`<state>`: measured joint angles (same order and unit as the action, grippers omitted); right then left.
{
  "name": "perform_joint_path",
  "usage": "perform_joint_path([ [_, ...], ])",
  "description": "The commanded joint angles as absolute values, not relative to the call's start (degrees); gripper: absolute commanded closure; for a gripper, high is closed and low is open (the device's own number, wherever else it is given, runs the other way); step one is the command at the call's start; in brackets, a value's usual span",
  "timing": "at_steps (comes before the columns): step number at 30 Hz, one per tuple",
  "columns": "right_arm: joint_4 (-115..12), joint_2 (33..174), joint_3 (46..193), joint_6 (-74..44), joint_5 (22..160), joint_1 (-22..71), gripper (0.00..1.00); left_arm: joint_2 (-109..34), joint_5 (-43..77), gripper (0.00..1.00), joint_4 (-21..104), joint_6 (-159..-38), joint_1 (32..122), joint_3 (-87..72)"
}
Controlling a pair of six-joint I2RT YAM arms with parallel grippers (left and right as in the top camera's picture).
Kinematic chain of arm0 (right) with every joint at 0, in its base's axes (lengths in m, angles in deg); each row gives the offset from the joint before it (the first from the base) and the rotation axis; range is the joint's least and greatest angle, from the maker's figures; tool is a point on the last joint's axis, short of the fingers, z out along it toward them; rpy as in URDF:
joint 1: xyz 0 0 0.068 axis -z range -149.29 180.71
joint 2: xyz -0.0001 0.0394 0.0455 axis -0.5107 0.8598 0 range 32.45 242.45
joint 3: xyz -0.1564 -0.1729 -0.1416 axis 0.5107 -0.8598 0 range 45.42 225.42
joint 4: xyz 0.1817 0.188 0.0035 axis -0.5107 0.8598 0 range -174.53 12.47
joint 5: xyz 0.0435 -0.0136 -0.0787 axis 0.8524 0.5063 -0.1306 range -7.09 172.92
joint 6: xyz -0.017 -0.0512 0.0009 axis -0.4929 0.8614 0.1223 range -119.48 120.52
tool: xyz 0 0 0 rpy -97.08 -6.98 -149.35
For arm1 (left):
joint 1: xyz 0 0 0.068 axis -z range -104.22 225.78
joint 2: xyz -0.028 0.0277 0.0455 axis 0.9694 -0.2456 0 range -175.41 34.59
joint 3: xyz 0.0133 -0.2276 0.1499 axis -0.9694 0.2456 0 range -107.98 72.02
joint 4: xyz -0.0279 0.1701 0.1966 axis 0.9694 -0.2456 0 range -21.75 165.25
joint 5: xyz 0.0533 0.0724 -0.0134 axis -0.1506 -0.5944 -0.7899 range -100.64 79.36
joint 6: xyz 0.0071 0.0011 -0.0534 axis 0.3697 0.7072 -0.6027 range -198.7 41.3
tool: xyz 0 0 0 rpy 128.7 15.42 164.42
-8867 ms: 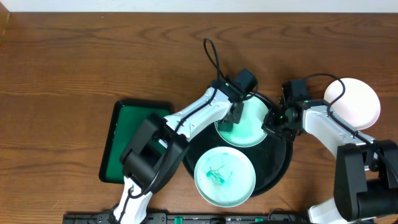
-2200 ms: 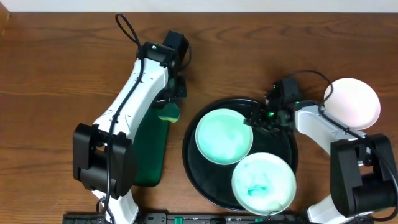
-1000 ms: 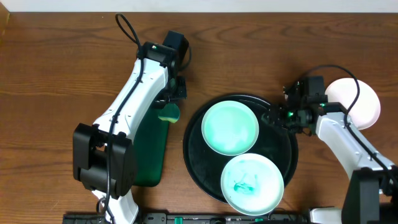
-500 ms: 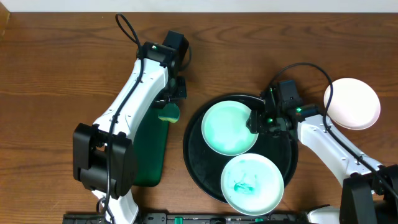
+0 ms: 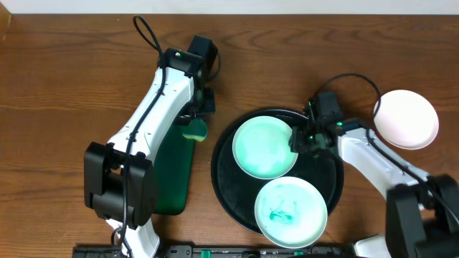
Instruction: Clean dirty plates on tray and stack at the side
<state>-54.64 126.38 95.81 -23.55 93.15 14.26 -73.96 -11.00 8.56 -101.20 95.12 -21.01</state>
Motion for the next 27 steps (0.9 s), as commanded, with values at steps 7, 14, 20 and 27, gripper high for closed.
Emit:
perform_joint_path([
  [7, -59.9, 129.1, 95.2, -25.6, 98.7, 13.5, 0.50, -73.7, -11.3, 0.93, 8.2, -101.7, 95.0, -20.9],
  [14, -60.4, 129.1, 95.2, -25.6, 98.7, 13.3, 0.56, -73.7, -11.3, 0.93, 8.2, -101.7, 95.0, -20.9],
  [20, -60.5, 129.2, 94.9, -27.4, 98.2, 13.3, 0.70, -73.7, -11.3, 0.93, 8.2, -101.4, 95.0, -20.9],
  [27, -64.4, 129.2, 91.9, -30.4, 98.2, 12.8, 0.79, -73.7, -11.3, 0.93, 7.9, -101.4, 95.0, -20.9],
])
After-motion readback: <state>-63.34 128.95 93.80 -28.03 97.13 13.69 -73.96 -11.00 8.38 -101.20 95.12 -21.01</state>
